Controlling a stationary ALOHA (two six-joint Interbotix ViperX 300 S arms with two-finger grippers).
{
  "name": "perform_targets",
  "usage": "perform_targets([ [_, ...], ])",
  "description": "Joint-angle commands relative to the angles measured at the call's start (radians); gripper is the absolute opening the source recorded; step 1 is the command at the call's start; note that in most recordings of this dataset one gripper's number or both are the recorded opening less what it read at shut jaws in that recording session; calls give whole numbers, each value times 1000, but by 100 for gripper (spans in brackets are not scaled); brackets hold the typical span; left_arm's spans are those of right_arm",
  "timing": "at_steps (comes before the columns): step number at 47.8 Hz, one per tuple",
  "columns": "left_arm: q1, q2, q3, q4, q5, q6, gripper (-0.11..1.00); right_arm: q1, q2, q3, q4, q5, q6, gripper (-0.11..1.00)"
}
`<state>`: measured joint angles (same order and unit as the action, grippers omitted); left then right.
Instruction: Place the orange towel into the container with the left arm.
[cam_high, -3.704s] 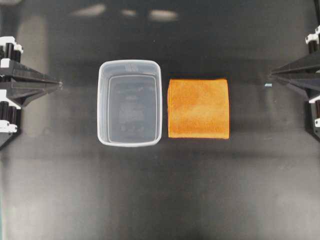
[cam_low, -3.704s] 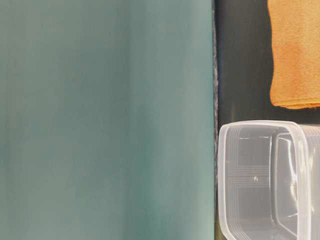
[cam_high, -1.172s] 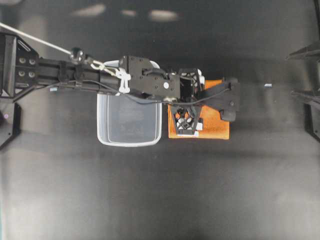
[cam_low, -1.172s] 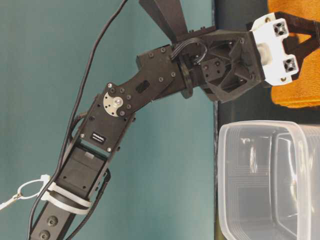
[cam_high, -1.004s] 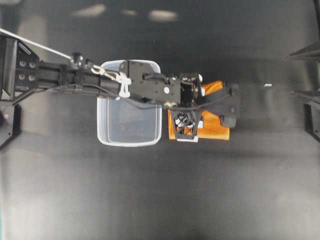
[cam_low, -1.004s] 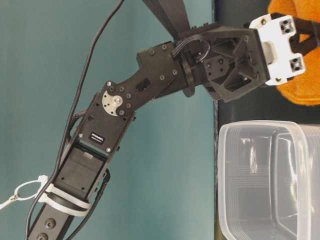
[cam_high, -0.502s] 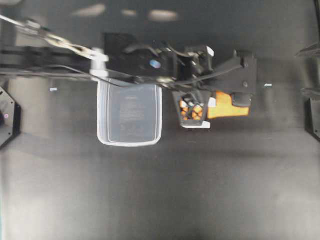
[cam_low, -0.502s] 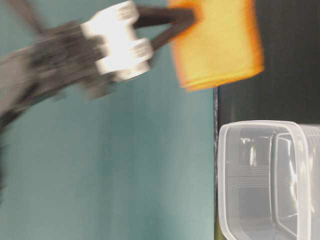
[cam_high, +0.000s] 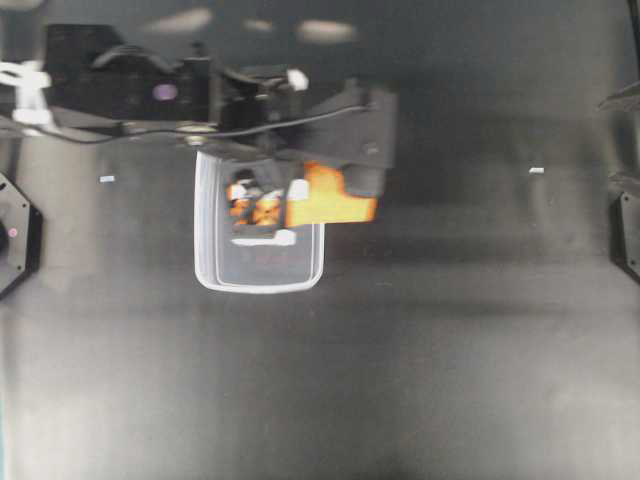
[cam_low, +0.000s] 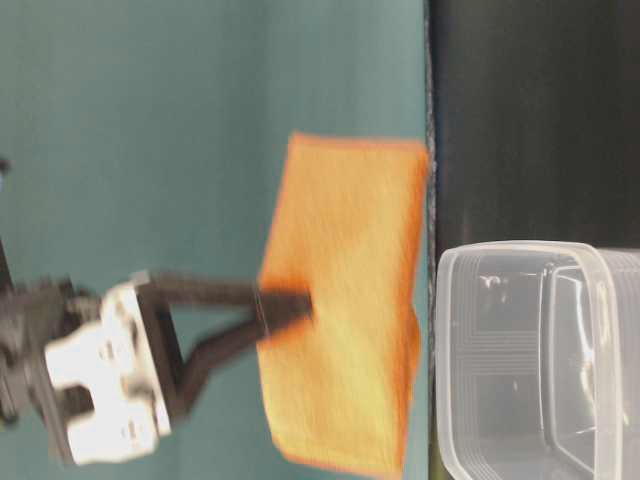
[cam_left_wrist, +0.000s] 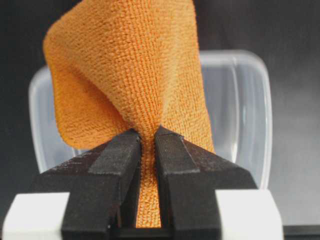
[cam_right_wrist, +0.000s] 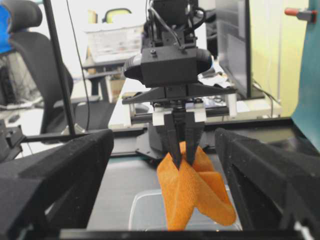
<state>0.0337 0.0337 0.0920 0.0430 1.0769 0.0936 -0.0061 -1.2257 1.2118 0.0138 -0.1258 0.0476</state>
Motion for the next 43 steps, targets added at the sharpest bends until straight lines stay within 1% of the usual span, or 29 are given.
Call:
perform_targets([
  [1, 3, -72, 67, 3, -26, 0, 6, 0, 6, -9, 3, -11, 3, 79],
  [8, 6, -118, 143, 3, -72, 2, 6, 0, 9, -8, 3, -12, 0, 79],
  [14, 6, -138, 176, 3, -109, 14, 6, 0, 9, -8, 3, -14, 0, 79],
  [28, 18, -147, 193, 3, -144, 17, 6, 0, 9, -8, 3, -14, 0, 79],
  [35, 23, -156, 216, 3, -163, 17, 6, -2, 9, -8, 3, -14, 0, 79],
  [43, 23, -181, 255, 3, -210, 15, 6, -2, 9, -8, 2, -14, 0, 79],
])
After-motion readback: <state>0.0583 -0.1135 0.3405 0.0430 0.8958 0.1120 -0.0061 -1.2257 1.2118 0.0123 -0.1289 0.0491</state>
